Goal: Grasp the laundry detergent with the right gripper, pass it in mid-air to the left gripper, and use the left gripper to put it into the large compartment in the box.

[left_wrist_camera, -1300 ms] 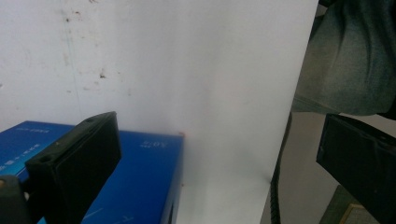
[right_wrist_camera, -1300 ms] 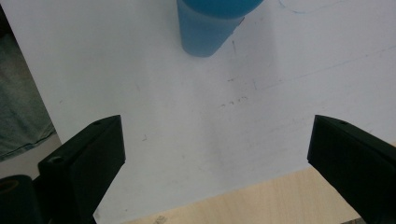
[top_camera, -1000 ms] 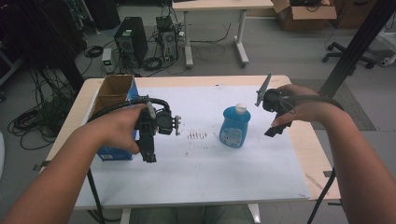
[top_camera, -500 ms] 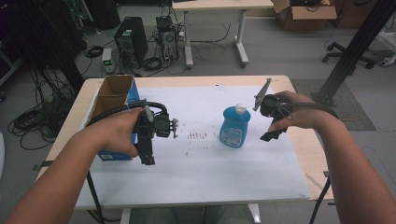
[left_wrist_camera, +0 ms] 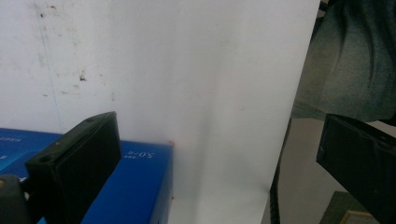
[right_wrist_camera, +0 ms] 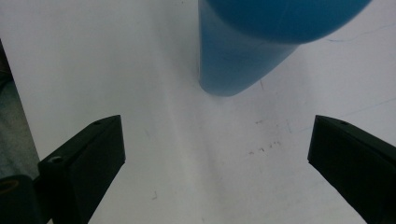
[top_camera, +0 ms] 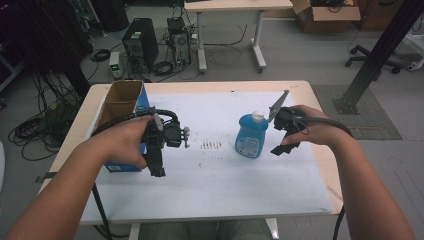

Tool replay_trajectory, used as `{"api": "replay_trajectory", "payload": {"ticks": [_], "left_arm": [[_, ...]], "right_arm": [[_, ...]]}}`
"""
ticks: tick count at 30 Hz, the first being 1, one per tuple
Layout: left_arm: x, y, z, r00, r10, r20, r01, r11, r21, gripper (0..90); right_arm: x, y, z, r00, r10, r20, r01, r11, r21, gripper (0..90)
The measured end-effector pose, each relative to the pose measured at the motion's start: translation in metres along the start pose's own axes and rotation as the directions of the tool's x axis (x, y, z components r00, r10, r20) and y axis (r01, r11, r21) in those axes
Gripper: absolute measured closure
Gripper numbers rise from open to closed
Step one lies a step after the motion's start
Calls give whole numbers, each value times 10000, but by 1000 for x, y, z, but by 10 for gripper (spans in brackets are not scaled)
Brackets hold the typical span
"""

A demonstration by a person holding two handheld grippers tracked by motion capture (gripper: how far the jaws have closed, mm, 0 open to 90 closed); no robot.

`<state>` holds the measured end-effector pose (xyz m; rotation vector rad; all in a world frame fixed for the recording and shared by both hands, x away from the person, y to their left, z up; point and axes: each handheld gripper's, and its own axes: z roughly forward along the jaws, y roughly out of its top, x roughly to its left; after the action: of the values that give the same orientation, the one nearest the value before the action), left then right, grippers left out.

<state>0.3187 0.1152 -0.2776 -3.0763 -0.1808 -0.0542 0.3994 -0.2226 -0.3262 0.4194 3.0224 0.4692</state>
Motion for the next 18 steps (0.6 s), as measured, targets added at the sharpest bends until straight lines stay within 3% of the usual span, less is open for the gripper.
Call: {"api": "replay_trajectory", "payload": {"ticks": [9, 14, 18], "left_arm": [[-2, 0, 0, 10000, -4, -9, 4, 10000, -39, 4], [-1, -1, 2, 10000, -1, 53, 1, 10000, 0, 4], [-1, -1, 3, 10000, -26, 54, 26, 10000, -9, 4]], "right_arm": [[-2, -6, 13, 9996, 277, -59, -280, 9978, -605, 43], [-4, -13, 18, 9980, 627, -2, -620, 9866, -1512, 42], [-3, -15, 24, 9972, 744, -13, -734, 9803, -1835, 42]]}}
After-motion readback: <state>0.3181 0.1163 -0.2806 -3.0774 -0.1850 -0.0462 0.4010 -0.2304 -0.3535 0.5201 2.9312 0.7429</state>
